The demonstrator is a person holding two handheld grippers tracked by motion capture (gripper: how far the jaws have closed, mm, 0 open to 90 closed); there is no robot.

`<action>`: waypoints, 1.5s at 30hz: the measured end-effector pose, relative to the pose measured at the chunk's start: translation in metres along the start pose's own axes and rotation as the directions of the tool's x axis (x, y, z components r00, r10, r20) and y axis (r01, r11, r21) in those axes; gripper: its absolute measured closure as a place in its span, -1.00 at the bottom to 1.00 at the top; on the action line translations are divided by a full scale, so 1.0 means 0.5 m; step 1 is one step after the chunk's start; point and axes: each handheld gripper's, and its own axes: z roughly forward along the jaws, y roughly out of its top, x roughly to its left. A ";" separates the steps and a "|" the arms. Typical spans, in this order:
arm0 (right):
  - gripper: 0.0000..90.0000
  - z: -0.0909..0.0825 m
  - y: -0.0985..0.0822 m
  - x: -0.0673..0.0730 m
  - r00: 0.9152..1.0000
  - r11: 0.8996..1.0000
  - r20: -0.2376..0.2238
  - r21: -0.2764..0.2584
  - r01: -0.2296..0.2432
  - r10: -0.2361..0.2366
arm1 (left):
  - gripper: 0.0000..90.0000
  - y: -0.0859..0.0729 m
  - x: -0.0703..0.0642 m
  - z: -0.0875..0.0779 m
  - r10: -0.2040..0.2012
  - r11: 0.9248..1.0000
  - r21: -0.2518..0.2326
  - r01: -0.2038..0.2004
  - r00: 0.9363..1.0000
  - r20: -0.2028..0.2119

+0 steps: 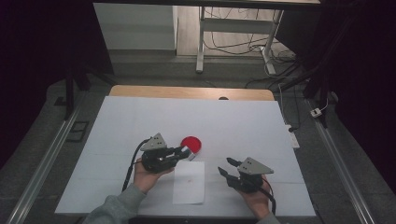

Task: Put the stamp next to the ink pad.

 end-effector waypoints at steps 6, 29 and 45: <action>0.10 -0.025 -0.013 -0.030 1.000 1.000 0.027 0.006 -0.016 0.016 | 0.68 0.000 0.009 -0.008 0.003 1.000 0.013 -0.003 1.000 -0.009; 0.10 -0.112 -0.064 -0.095 0.990 0.998 0.129 0.022 -0.065 0.062 | 0.68 -0.010 0.065 -0.021 0.024 0.996 0.087 -0.011 0.989 -0.147; 0.10 -0.101 -0.064 -0.095 0.991 0.997 0.126 0.040 -0.060 0.055 | 0.67 -0.040 0.116 0.007 0.005 0.984 0.175 0.035 0.974 -0.225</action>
